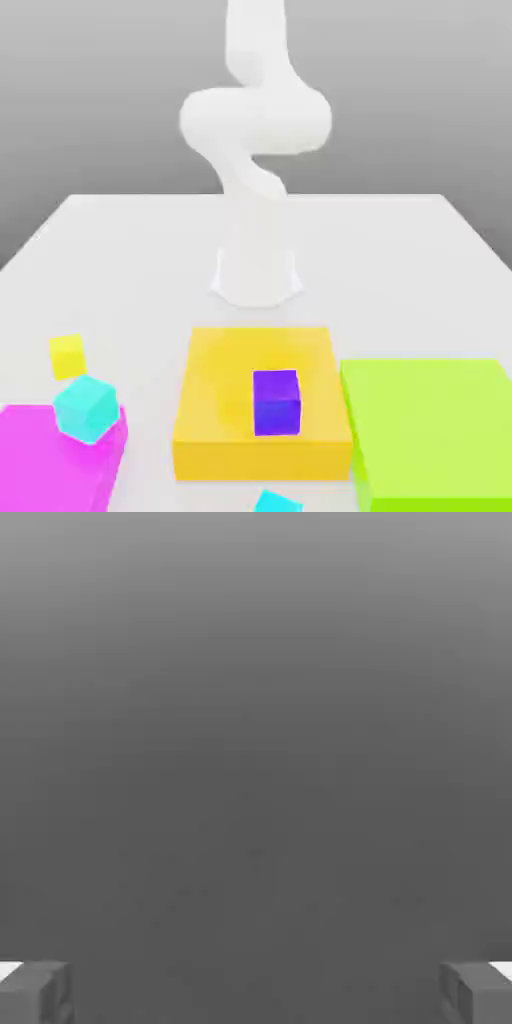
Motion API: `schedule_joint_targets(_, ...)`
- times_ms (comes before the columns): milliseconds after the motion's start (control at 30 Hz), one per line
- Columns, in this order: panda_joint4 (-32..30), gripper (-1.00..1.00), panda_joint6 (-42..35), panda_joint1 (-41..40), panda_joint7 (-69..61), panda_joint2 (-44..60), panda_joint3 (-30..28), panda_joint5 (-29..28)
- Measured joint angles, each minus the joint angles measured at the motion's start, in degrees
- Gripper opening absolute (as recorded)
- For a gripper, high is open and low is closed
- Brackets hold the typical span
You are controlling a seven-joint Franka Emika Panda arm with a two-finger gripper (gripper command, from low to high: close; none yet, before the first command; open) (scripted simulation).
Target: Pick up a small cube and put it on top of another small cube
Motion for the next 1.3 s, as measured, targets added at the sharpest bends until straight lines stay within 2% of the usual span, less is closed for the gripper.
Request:
schedule_joint_targets(400,-14.4,0.0,16.2,-17.1,11.2,25.4,-10.1,-3.6)
schedule_joint_targets(533,-19.1,0.0,21.5,-21.4,13.1,33.8,-14.6,-2.2)
schedule_joint_targets(633,-22.6,0.0,25.5,-25.2,12.7,40.2,-17.4,1.3)
schedule_joint_targets(733,-24.2,0.0,29.8,-28.7,9.2,46.7,-15.9,7.8)
schedule_joint_targets(900,-22.3,0.0,37.8,-36.5,2.5,57.1,-6.2,17.0)
schedule_joint_targets(933,-22.0,-1.0,38.9,-37.8,2.0,58.5,-4.7,17.6)
schedule_joint_targets(1167,-22.0,-1.0,39.0,-38.0,2.2,58.5,-4.6,17.4)
schedule_joint_targets(1300,-23.6,-1.0,33.5,-34.2,7.0,51.5,-9.9,11.1)
